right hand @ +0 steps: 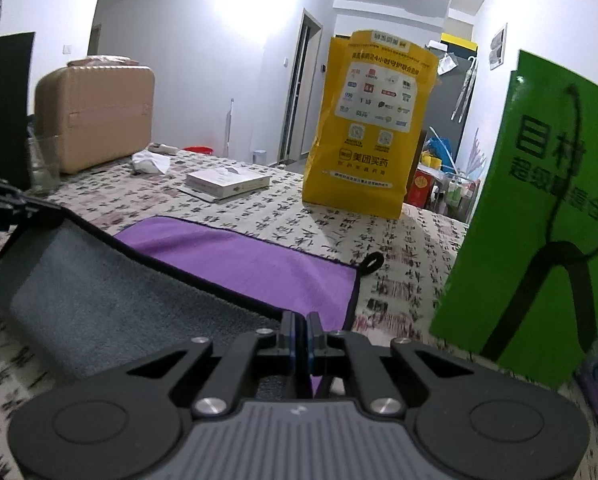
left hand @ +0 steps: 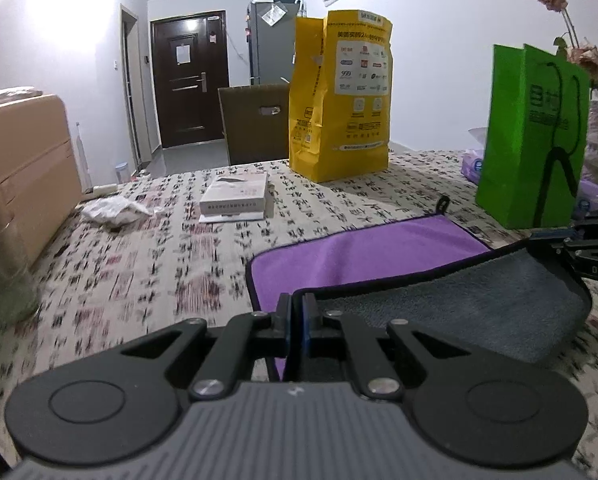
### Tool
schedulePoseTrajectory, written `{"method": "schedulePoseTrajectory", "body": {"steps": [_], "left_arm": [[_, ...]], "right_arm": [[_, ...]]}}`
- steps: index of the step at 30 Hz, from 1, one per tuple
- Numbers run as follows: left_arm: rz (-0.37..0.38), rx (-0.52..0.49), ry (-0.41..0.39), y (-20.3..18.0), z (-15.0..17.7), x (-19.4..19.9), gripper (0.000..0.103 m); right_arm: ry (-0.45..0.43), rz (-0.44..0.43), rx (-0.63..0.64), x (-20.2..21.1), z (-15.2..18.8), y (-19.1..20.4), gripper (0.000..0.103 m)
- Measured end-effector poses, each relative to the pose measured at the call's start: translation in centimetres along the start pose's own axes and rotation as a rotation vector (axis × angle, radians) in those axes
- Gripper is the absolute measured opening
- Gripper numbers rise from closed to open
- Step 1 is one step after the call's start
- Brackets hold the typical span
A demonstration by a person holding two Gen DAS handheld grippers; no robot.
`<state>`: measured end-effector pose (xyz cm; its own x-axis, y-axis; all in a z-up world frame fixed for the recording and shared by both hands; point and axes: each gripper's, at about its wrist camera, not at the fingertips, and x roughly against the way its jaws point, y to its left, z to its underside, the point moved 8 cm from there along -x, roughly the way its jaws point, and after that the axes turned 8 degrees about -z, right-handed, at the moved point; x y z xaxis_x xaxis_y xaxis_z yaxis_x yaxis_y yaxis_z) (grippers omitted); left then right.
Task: Fold towel
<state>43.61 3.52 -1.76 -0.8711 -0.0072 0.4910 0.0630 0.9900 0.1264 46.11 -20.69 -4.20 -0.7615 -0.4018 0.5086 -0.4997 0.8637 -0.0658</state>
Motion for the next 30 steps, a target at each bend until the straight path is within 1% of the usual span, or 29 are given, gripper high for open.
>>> {"method": "schedulePoseTrajectory", "body": {"steps": [7, 10, 13, 19, 24, 27, 28, 29, 30], "left_arm": [[0.011, -0.016, 0.042, 0.7, -2.0, -5.0, 0.006], [0.013, -0.020, 0.058, 1.0, -2.6, -7.0, 0.006], [0.017, -0.002, 0.081, 1.3, -3.3, -8.9, 0.006], [0.022, 0.028, 0.117, 1.9, -4.5, -12.9, 0.006], [0.022, 0.041, 0.162, 2.0, -4.1, -15.5, 0.006], [0.015, 0.039, 0.193, 2.1, -3.3, -16.5, 0.010], [0.011, 0.040, 0.189, 2.1, -3.2, -16.4, 0.014], [0.004, 0.037, 0.185, 2.2, -3.1, -16.3, 0.020], [-0.005, 0.037, 0.185, 2.4, -3.1, -16.2, 0.025]], "right_arm": [[0.013, 0.014, 0.027, -3.4, -2.3, -1.9, 0.005], [0.020, 0.009, 0.009, -5.2, -3.1, -3.1, 0.005], [0.034, 0.000, -0.015, -7.2, -3.7, -4.2, 0.005], [0.057, -0.003, -0.055, -10.8, -4.3, -5.9, 0.005], [0.086, -0.006, -0.075, -13.1, -4.1, -6.7, 0.005], [0.101, 0.000, -0.088, -13.9, -3.6, -7.0, 0.009], [0.105, 0.009, -0.094, -14.1, -3.5, -7.1, 0.012], [0.107, 0.015, -0.097, -14.1, -3.4, -7.3, 0.020], [0.106, 0.021, -0.102, -14.1, -3.3, -7.4, 0.023]]}}
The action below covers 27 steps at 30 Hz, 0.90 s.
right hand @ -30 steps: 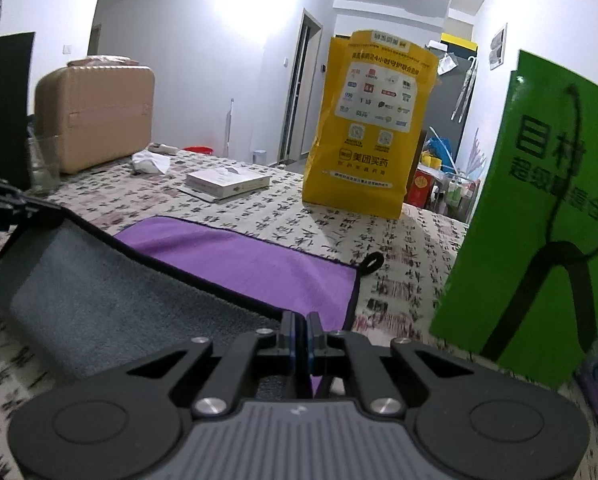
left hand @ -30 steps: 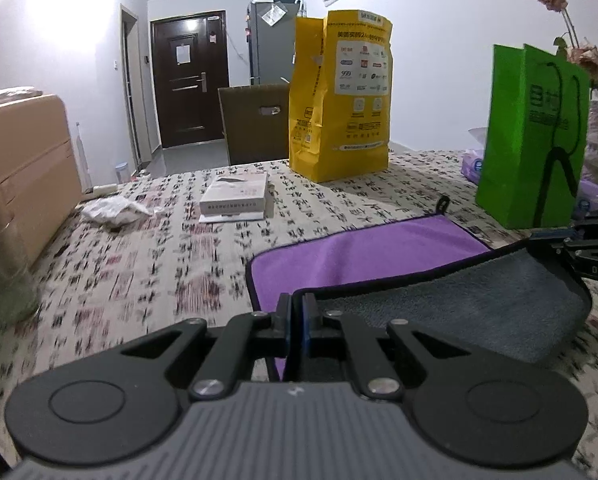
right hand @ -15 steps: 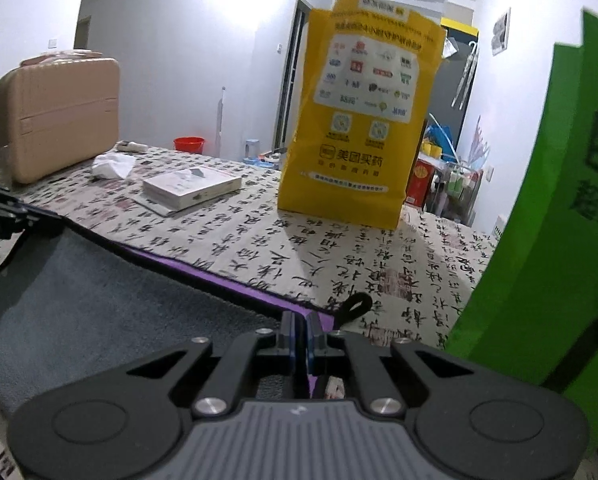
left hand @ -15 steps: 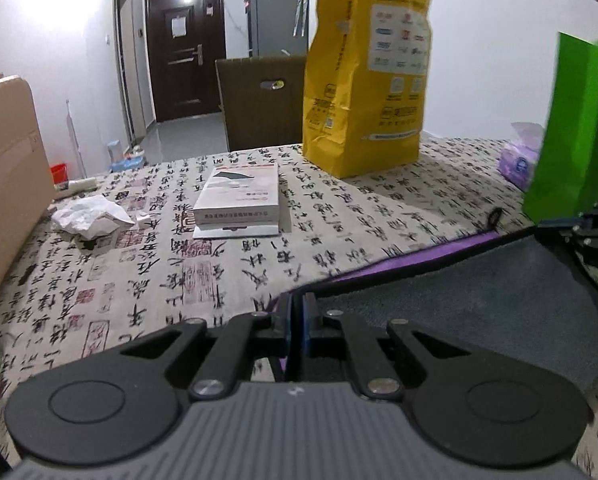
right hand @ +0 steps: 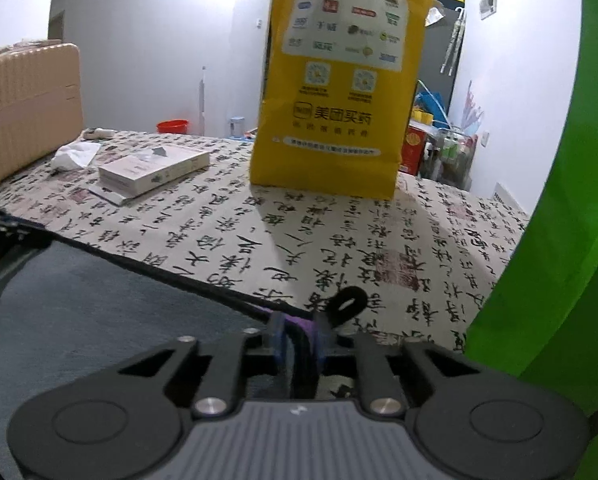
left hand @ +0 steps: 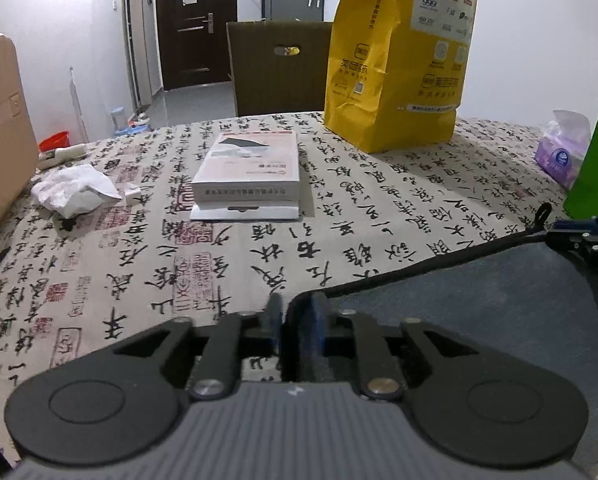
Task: Fold towel
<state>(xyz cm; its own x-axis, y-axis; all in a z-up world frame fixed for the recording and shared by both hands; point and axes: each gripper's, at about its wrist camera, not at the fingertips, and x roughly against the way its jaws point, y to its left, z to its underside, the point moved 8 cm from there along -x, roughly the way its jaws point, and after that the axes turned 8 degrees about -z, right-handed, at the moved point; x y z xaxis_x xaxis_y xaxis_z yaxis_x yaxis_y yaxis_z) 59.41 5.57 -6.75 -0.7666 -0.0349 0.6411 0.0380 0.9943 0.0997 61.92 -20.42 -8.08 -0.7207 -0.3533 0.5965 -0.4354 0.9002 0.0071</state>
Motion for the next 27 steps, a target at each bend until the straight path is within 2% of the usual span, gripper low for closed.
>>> {"method": "schedulePoseTrajectory", "body": {"steps": [2, 3, 5, 7, 9, 11, 13, 17, 27], "left_arm": [[-0.015, 0.012, 0.003, 0.4, 0.0, 0.3, 0.052], [-0.023, 0.019, 0.004, 0.6, 0.0, 0.5, 0.057], [-0.031, 0.028, 0.001, 0.9, 0.0, 1.0, 0.073], [-0.037, 0.035, 0.000, 1.0, 0.0, 1.7, 0.084], [-0.037, 0.050, 0.006, 1.2, 0.0, 2.4, 0.090], [-0.036, 0.067, 0.011, 1.3, 0.0, 3.2, 0.098], [-0.043, 0.081, 0.012, 1.5, -0.1, 4.0, 0.099], [-0.050, 0.088, 0.006, 1.5, -0.1, 6.1, 0.102], [-0.059, 0.076, -0.052, 0.3, 0.2, 12.3, 0.103]], "right_arm": [[-0.009, -0.007, -0.021, 0.3, 0.0, -0.3, 0.026], [-0.014, -0.014, -0.027, 0.5, -0.1, -0.4, 0.028], [-0.029, -0.014, -0.048, 1.2, -0.3, -0.7, 0.046], [-0.036, -0.014, -0.065, 1.8, -0.5, -0.8, 0.057], [-0.044, -0.013, -0.076, 2.5, -0.7, -0.9, 0.065], [-0.045, -0.007, -0.090, 3.2, -0.8, -1.0, 0.087], [-0.044, 0.004, -0.100, 3.9, -0.8, -0.9, 0.094], [-0.038, 0.020, -0.097, 5.6, -0.7, -0.4, 0.099], [-0.084, 0.002, -0.110, 10.8, -0.6, 1.5, 0.102]]}}
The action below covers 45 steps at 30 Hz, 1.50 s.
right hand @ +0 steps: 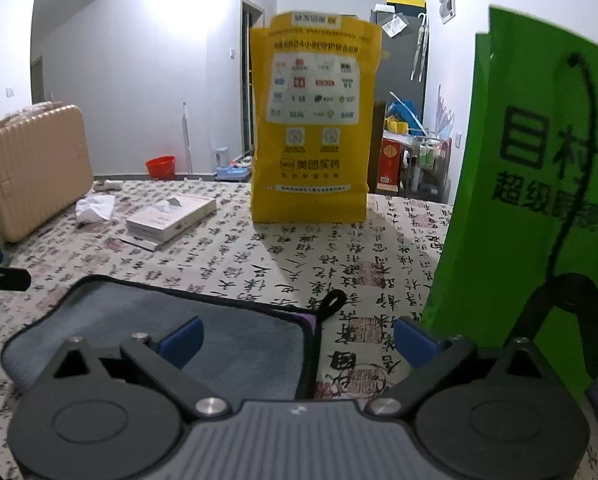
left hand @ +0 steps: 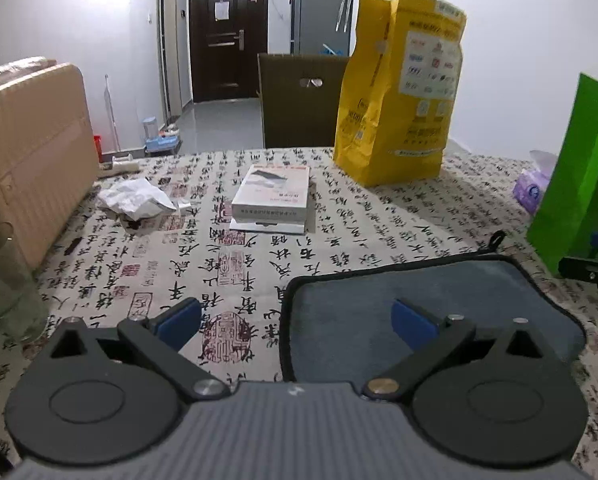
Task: Fold towel
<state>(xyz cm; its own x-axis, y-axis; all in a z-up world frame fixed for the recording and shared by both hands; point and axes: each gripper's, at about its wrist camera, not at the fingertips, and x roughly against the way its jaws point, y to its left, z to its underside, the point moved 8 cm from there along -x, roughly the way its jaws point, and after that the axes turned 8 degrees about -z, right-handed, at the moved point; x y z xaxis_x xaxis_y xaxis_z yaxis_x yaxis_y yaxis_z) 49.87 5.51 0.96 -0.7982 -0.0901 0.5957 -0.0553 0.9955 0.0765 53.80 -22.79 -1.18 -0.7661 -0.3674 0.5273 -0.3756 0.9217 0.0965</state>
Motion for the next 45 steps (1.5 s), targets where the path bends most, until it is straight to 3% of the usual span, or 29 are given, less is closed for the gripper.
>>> {"method": "schedulePoseTrajectory", "body": {"steps": [20, 45], "left_arm": [[0.001, 0.014, -0.077, -0.1, 3.8, 10.4, 0.103], [0.027, 0.041, -0.182, -0.8, 10.9, 19.5, 0.103]], "right_arm": [[-0.089, -0.010, -0.002, 10.2, 2.8, 3.9, 0.103], [-0.120, -0.022, 0.037, 17.4, 9.3, 9.0, 0.103]]}}
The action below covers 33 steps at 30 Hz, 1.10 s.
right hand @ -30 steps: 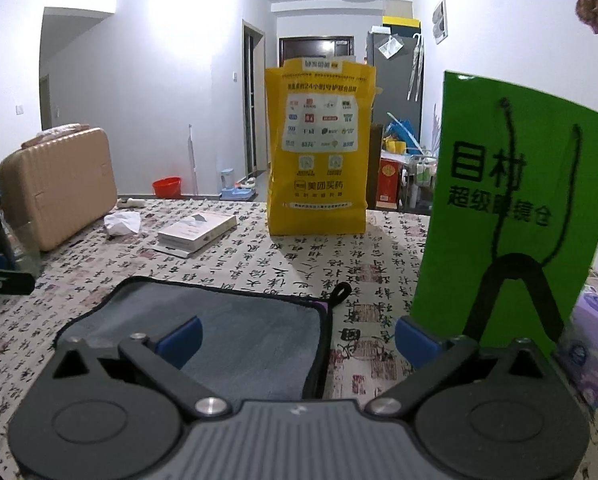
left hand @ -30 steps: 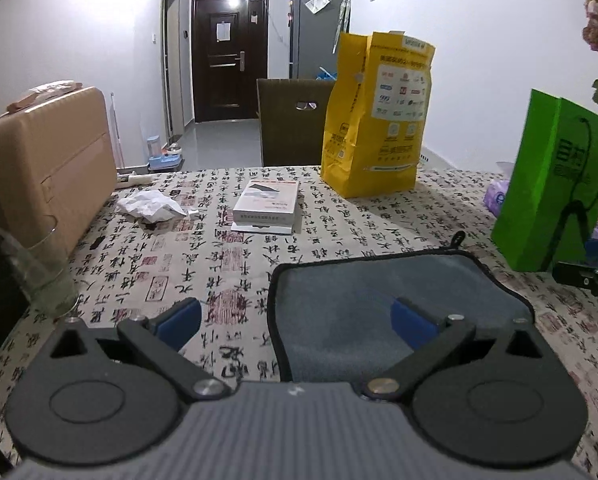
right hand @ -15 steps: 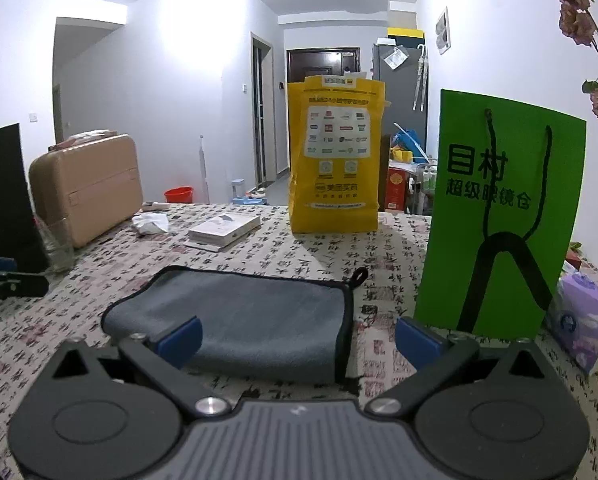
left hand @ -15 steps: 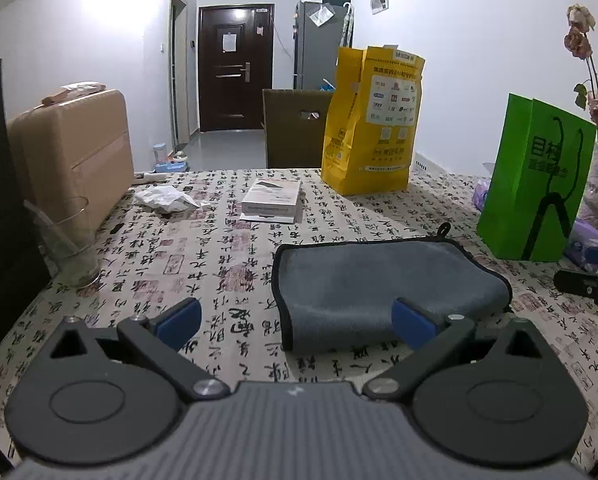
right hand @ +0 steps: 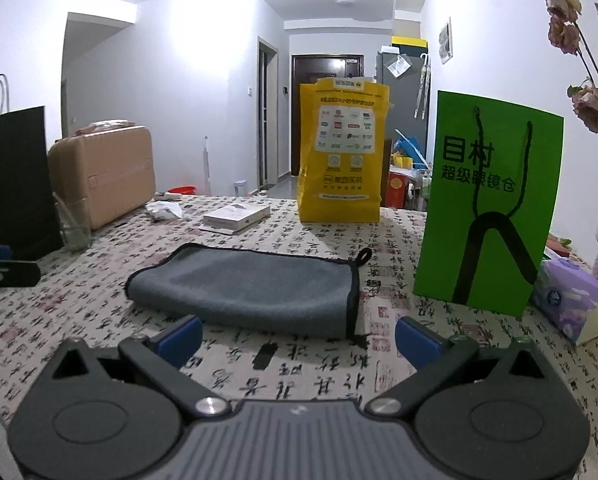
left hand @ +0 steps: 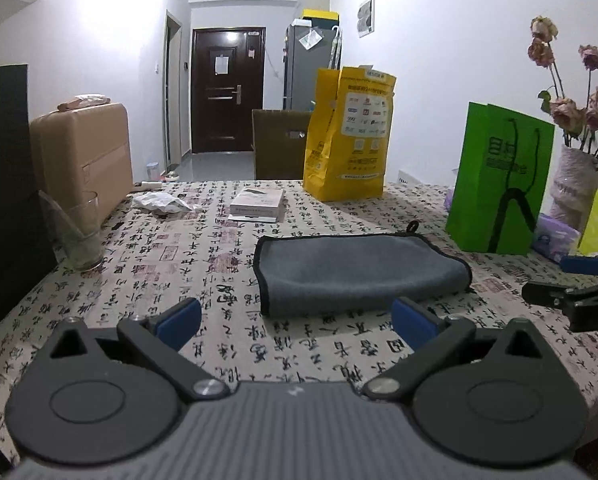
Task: Fold towel
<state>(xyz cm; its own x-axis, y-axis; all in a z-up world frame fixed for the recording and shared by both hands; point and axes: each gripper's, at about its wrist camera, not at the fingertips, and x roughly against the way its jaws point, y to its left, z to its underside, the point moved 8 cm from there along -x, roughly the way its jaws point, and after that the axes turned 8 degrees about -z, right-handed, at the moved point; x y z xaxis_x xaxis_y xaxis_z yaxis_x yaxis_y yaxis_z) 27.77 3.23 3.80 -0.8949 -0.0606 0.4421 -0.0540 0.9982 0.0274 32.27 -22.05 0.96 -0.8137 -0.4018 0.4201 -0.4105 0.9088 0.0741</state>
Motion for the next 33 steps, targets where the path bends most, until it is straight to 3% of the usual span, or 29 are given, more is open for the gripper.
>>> {"method": "schedulePoseTrajectory", "body": {"steps": [14, 24, 28, 33], "left_arm": [[0.015, -0.003, -0.068, -0.2, 3.8, 5.8, 0.103], [-0.034, -0.042, -0.122, -0.3, 7.2, 9.5, 0.103], [-0.036, -0.026, -0.117, -0.6, 9.2, 10.3, 0.103], [-0.004, -0.022, -0.106, -1.1, 11.6, 11.5, 0.103]], "right_arm": [[-0.079, -0.004, 0.032, 5.8, 2.7, 4.1, 0.103], [-0.132, 0.005, 0.089, 9.2, 6.5, 7.1, 0.103], [-0.152, 0.011, 0.122, 10.4, 8.3, 8.5, 0.103], [-0.137, -0.020, 0.065, 11.7, 10.0, 9.5, 0.103]]}}
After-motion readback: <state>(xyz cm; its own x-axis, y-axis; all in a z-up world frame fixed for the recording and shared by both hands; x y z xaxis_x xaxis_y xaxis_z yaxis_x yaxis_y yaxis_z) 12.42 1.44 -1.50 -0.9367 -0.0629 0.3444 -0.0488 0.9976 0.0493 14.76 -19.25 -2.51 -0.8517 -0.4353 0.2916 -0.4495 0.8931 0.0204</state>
